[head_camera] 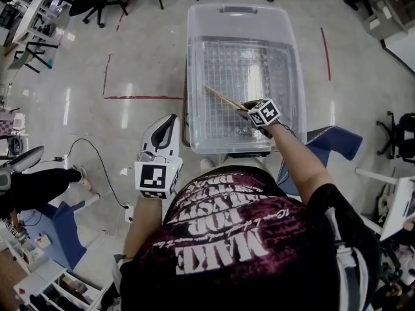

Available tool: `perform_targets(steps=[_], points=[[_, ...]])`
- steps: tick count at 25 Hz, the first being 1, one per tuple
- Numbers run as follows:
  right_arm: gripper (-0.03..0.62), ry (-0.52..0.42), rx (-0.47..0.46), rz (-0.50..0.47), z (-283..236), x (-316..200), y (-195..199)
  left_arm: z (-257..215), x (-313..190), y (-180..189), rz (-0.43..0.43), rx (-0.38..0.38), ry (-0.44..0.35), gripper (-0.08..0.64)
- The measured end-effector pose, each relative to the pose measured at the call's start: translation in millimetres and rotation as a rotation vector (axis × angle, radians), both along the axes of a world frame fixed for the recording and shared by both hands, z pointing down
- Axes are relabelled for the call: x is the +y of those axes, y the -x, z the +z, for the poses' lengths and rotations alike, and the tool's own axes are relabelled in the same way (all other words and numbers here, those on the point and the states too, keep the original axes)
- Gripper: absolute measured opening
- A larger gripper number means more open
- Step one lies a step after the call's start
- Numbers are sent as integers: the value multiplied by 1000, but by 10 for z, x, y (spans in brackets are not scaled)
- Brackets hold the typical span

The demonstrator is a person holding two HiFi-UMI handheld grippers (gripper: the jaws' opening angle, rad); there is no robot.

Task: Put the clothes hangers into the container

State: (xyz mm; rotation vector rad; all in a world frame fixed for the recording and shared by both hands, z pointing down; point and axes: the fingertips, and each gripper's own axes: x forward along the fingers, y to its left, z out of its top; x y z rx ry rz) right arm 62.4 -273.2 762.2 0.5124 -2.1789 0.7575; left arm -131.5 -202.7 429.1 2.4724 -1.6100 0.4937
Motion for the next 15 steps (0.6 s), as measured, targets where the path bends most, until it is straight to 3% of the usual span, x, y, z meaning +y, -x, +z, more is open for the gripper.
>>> perform_targets(steps=[6,12,15], points=[[115,34,46,28,218,-29,-103,-9,-43,-110,22,-10,2,8],[114,45,15,121,289,-137,-195,42,-58,-218,40,-14,10,8],[123,40,84,91,359,-81,-253,13,-66,-245,48,-17,-1,8]])
